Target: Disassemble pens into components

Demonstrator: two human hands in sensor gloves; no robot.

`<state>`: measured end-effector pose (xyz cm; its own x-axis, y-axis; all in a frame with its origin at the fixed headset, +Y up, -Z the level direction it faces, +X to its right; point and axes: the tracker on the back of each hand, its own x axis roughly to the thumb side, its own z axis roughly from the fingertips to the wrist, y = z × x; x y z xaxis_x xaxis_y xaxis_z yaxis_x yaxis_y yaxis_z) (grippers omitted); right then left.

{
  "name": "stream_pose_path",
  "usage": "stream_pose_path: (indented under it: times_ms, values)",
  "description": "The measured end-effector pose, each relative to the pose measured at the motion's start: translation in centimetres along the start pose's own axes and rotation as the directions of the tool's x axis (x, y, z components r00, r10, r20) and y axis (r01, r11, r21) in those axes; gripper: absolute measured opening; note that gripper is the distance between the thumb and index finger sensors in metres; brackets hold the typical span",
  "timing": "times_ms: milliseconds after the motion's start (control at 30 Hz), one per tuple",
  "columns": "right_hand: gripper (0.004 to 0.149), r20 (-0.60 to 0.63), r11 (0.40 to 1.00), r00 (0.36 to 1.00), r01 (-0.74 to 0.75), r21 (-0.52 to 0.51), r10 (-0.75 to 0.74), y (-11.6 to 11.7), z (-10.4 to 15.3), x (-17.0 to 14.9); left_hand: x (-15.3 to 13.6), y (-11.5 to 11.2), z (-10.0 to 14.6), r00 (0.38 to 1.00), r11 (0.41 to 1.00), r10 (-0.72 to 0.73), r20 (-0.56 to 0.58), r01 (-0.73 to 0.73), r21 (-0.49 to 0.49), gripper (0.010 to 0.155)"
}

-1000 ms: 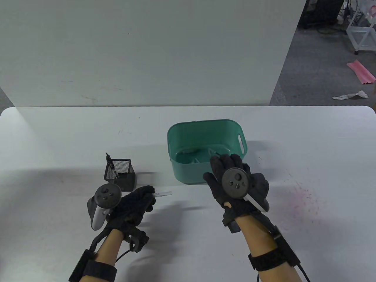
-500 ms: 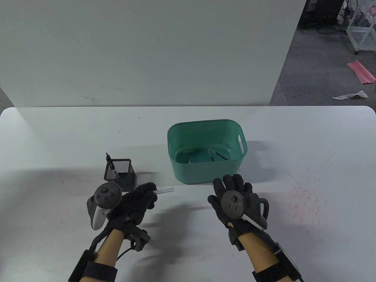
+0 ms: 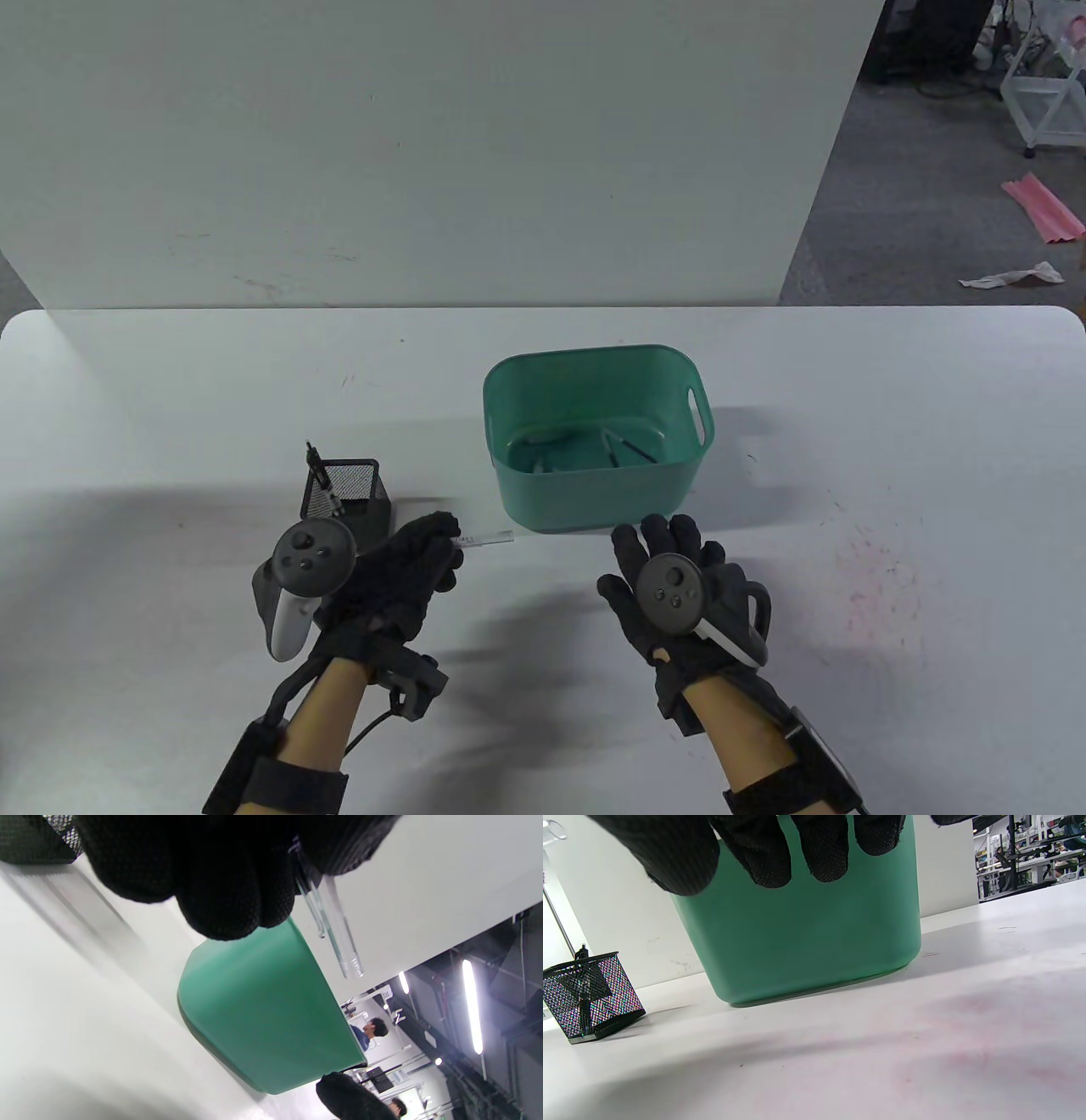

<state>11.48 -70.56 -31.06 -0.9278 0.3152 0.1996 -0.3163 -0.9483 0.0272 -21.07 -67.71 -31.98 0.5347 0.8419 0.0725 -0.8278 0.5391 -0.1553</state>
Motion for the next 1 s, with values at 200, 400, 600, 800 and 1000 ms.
stream_pose_path:
  times_ms: [200,400,600,800,1000]
  values:
    - [0.062,-0.001,1.000,1.000,0.002,0.008,-0.002,0.0,0.0,-0.1,2.4,-0.8,-1.2,0.992,0.991,-0.122,0.018,0.121,0.056,0.046]
    - [0.062,0.003,1.000,1.000,0.004,0.003,-0.004,-0.3,0.1,-0.1,6.7,-1.4,-3.6,0.935,0.928,-0.354,0.027,0.348,0.133,0.046]
    - [0.062,-0.005,0.999,0.999,0.034,-0.007,-0.034,-0.7,0.5,-0.3,10.1,-3.1,-6.2,0.872,0.857,-0.490,0.024,0.476,0.196,0.046]
    - [0.062,-0.024,0.998,0.998,0.060,-0.013,-0.060,-0.9,0.9,-1.0,11.7,-5.3,-8.6,0.744,0.734,-0.669,-0.007,0.662,0.152,0.046]
    - [0.062,-0.042,0.995,0.994,0.097,-0.001,-0.097,-0.9,0.7,-1.7,11.9,-6.0,-11.0,0.674,0.667,-0.738,-0.038,0.737,0.113,0.047]
